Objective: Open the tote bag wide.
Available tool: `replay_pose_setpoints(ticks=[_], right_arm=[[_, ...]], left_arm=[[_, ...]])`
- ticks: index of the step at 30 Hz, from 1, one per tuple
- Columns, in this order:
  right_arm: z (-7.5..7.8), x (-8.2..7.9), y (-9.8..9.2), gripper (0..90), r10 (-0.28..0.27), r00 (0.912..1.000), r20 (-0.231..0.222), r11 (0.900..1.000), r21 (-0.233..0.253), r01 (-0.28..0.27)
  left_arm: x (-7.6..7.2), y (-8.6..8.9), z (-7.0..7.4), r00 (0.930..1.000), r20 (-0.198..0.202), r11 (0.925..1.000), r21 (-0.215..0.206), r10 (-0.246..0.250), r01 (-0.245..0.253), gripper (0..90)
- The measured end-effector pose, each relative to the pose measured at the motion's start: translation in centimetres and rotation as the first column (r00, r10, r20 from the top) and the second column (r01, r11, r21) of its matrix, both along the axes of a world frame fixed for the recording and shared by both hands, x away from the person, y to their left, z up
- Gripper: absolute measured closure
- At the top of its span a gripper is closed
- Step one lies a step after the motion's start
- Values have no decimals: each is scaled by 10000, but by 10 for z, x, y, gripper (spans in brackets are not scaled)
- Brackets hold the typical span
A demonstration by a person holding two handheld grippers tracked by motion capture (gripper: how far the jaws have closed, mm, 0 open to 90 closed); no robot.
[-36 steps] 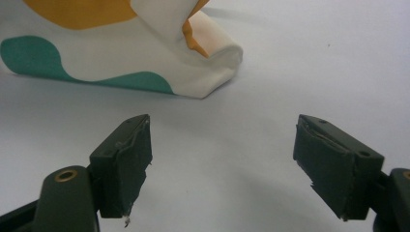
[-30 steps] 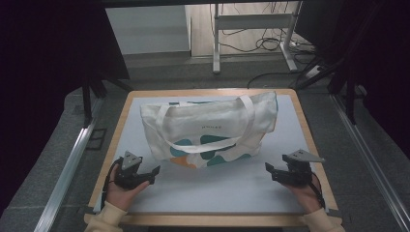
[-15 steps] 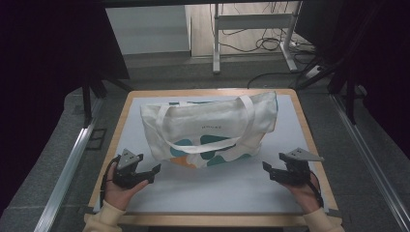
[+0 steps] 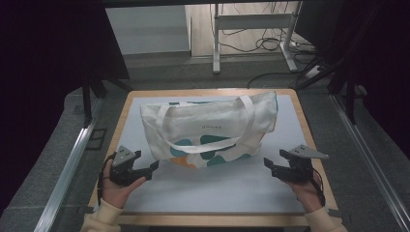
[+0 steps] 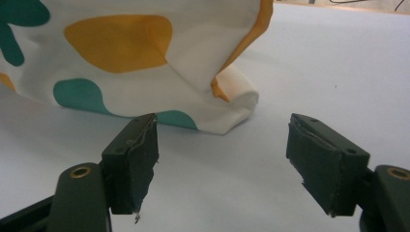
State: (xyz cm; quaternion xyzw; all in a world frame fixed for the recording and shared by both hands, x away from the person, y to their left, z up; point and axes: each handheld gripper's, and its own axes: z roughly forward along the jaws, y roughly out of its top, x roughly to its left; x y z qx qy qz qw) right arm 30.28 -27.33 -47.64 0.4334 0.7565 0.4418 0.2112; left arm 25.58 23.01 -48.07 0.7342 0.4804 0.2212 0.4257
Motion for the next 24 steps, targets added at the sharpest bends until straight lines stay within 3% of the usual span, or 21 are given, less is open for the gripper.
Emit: replay_pose_setpoints(ticks=[6, 15, 24], right_arm=[[9, 3, 0, 281, 102, 9998, 146, 9998, 139, -104], [24, 6, 0, 287, 166, 9986, 500, 9995, 254, -179], [33, 10, -1, 297, 202, 9984, 529, 9991, 363, -222]], left_arm=[[2, 3, 8, 9999, 47, 9986, -496, -156, 158, 214], [4, 4, 15, 9998, 173, 9992, -389, -121, 128, 215], [8, 8, 27, 9991, 387, 9989, -426, -193, 210, 210]])
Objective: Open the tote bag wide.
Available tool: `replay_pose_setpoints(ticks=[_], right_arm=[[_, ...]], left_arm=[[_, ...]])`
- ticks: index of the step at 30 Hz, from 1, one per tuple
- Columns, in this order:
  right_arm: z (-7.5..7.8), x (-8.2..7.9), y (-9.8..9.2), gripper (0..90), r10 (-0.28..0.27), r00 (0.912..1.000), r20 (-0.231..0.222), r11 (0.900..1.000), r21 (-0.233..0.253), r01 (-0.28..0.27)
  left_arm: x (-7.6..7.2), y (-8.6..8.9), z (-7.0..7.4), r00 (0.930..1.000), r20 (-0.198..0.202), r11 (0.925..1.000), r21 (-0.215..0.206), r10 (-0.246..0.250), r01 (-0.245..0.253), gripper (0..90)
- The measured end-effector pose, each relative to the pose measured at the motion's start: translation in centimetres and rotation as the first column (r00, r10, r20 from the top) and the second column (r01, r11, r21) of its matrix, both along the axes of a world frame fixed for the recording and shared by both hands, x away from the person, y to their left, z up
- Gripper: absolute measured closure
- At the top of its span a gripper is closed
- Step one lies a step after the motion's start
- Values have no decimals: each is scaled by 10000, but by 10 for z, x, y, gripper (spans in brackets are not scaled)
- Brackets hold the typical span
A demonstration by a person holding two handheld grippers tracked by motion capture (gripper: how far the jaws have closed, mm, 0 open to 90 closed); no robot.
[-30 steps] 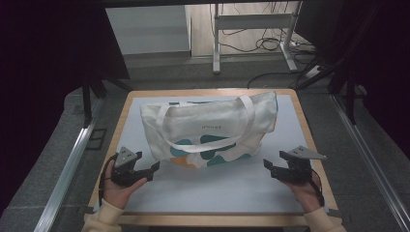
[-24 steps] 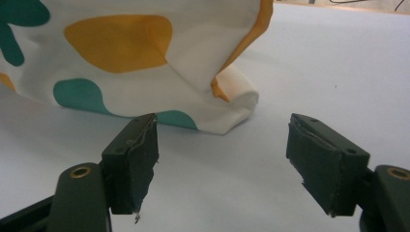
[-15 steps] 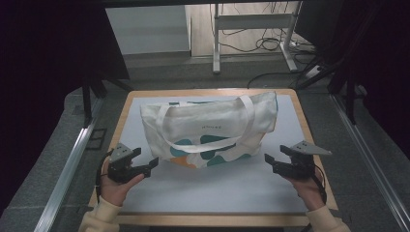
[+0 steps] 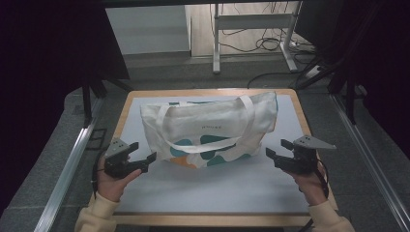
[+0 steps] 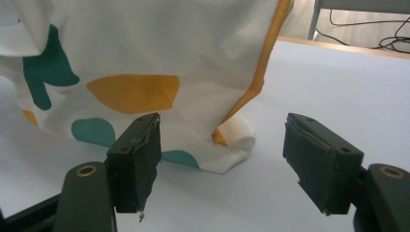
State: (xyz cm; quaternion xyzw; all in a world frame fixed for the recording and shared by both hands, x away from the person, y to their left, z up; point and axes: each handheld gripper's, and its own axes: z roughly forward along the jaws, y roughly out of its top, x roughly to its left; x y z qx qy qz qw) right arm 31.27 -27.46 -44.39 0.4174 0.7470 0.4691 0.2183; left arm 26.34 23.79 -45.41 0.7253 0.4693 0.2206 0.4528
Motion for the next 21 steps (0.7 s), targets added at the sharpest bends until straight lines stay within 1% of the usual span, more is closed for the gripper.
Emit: replay_pose_setpoints(ticks=[4, 6, 8, 11, 15, 16, 18, 21], right_arm=[[2, 2, -3, 301, -69, 10000, -48, 9999, 112, 69], [3, 3, -4, 301, -78, 10000, -2, 9999, 98, 78], [7, 6, -6, 301, -93, 10000, 13, 9999, 125, 93], [13, 9, -6, 301, -96, 9999, 86, 9999, 119, 95], [20, 16, -3, 300, 4, 9996, 283, 10000, -80, -2], [22, 17, -3, 300, 58, 9996, 287, 9999, -95, -55], [26, 22, -1, 299, 129, 9994, 310, 9998, -171, -124], [30, 30, 2, 294, 224, 9994, 266, 9996, -150, -220]], left_arm=[[2, -1, 3, 10000, 75, 10000, -22, 23, -23, 205], [2, 0, 4, 9999, 96, 10000, -65, 30, -29, 204], [4, -1, 10, 9998, 196, 9999, -139, 31, -28, 201], [6, -2, 16, 9995, 306, 9999, -131, 31, -27, 201], [9, -4, 24, 9983, 562, 9998, -124, 150, -144, 208], [9, -4, 24, 9983, 562, 9998, -124, 150, -144, 209], [14, -5, 26, 9986, 512, 9999, -133, 106, -100, 213], [20, -7, 26, 9993, 362, 9996, -283, 26, -15, 223]])
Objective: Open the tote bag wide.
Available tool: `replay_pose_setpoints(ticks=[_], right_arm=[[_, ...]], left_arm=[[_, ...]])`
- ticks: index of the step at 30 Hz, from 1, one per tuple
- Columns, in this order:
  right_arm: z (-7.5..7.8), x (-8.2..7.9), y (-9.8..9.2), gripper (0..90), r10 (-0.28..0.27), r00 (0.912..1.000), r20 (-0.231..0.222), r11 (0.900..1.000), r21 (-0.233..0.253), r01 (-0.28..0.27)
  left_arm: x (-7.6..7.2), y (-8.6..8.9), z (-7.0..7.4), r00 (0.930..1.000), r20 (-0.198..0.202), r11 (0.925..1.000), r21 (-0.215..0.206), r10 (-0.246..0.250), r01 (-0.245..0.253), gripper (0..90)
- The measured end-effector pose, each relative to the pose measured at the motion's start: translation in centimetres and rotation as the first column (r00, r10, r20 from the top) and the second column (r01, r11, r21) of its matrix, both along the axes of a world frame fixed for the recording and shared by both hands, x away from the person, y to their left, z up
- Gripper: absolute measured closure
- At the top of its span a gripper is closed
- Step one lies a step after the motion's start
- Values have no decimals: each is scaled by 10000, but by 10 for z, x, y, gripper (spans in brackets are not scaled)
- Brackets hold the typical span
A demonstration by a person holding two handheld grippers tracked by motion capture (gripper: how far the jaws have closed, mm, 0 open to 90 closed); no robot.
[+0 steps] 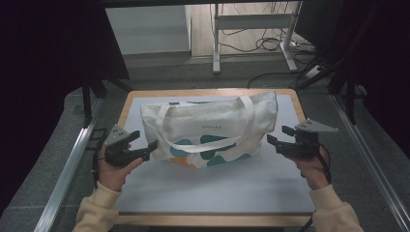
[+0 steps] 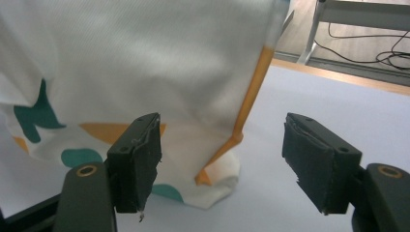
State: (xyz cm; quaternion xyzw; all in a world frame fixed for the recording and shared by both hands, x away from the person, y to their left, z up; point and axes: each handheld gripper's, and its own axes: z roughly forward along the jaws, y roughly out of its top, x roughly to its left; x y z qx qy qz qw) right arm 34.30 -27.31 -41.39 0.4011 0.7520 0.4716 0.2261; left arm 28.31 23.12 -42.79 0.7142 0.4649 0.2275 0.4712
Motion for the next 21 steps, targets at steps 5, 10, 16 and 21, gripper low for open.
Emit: replay_pose_setpoints(ticks=[5, 10, 16, 21], right_arm=[[8, 12, 4, 276, 320, 9994, -93, 9995, 68, -320], [12, 24, 7, 259, 567, 9983, -125, 9984, -6, -567], [11, 36, 3, 249, 1018, 9942, -355, 9941, 412, -1004], [8, 42, 4, 246, 1115, 9925, -509, 9927, 519, -1088]], left_arm=[[9, -2, -2, 9997, -117, 9997, -181, -195, 193, 250], [16, -4, -1, 9993, -154, 9990, -320, -331, 326, 292], [20, -6, -2, 9984, -163, 9971, -528, -550, 541, 346], [22, -10, -3, 9971, -211, 9956, -589, -737, 724, 411]])
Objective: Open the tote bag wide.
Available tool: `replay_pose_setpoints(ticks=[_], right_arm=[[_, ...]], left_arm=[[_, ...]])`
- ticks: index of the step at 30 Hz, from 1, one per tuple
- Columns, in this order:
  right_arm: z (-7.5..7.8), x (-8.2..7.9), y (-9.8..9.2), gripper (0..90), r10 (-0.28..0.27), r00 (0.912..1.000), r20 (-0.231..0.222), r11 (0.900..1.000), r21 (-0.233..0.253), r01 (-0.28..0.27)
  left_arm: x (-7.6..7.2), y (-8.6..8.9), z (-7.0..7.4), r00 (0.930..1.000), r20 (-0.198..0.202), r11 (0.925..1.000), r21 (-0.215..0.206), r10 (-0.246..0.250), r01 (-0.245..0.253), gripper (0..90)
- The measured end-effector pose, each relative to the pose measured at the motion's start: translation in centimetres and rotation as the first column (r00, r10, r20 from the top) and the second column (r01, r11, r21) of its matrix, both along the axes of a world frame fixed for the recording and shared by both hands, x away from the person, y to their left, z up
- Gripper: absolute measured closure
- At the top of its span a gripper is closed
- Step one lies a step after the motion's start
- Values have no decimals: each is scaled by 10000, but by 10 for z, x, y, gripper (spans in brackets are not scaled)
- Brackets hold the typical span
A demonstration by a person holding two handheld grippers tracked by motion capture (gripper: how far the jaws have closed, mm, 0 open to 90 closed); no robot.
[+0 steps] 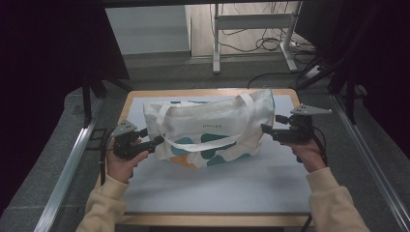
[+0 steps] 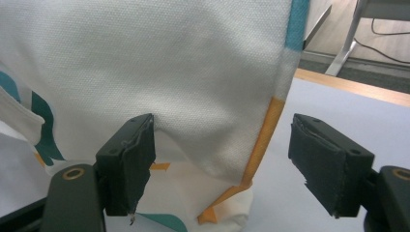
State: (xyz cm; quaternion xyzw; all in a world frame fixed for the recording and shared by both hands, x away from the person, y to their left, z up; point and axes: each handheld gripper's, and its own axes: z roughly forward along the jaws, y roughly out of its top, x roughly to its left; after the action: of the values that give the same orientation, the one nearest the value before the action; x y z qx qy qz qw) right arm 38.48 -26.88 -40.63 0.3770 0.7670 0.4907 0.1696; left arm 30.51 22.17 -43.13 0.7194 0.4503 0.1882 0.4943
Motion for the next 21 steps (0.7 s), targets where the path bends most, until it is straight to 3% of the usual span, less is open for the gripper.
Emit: replay_pose_setpoints(ticks=[7, 14, 21], right_arm=[[-6, 0, 2, 326, 120, 9998, -125, 9999, 5, -120], [-10, 1, -1, 345, 15, 9999, -165, 9999, -151, -17], [-9, 0, 3, 434, 214, 9998, 35, 9996, -170, -213]], left_arm=[[-2, -4, 0, 9997, 117, 9997, 99, -236, 235, 545], [-4, -3, 0, 9992, 254, 9995, 72, -313, 311, 677], [-5, -5, -1, 9987, 297, 9991, 117, -406, 402, 742]])
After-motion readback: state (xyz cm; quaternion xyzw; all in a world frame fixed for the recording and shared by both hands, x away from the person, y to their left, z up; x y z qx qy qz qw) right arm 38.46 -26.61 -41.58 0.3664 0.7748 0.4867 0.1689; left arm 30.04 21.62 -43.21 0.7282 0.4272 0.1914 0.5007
